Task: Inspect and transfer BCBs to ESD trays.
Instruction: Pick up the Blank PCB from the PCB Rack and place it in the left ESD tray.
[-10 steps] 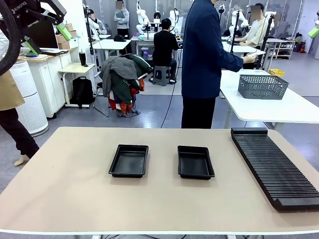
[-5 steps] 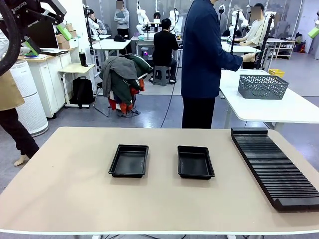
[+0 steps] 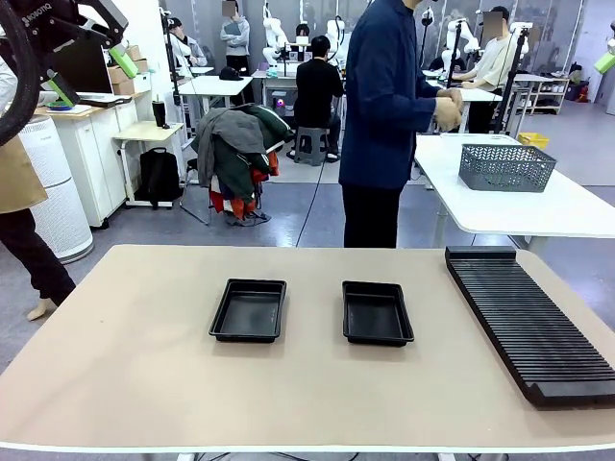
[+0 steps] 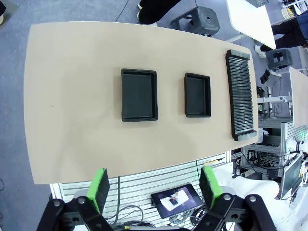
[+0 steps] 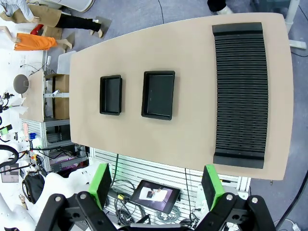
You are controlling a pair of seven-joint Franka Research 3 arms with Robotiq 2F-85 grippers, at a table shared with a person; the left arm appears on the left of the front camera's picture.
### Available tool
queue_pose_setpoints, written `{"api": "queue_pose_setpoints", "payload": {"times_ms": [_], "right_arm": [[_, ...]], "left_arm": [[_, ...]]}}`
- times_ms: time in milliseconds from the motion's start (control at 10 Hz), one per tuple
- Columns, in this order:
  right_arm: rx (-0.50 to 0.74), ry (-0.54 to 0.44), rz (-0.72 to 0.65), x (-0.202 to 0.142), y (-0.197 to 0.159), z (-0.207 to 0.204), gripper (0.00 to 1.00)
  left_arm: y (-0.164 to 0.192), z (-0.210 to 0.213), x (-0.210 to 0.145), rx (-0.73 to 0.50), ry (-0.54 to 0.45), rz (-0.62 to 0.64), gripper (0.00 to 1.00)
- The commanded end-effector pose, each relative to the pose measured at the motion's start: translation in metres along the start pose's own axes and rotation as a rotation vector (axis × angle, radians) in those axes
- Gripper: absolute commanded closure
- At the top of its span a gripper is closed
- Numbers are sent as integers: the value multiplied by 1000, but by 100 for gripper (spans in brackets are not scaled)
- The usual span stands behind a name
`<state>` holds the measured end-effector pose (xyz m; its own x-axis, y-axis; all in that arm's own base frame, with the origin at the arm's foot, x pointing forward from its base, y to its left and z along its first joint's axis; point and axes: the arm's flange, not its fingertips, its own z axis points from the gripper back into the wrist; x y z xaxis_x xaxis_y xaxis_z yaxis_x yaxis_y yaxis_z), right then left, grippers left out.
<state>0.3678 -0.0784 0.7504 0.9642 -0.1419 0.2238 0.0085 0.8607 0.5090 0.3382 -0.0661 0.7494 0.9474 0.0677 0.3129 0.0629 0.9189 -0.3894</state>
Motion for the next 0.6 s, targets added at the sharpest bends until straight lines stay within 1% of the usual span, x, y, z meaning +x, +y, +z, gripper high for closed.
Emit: {"api": "queue_pose_setpoints", "payload": {"times_ms": [0,500], "right_arm": [[0,-2,2,-1,1,1,0],[0,-2,2,-1,1,1,0]], "left_arm": [[1,-1,0,-2,1,2,0],[1,-1,0,-2,1,2,0]]}}
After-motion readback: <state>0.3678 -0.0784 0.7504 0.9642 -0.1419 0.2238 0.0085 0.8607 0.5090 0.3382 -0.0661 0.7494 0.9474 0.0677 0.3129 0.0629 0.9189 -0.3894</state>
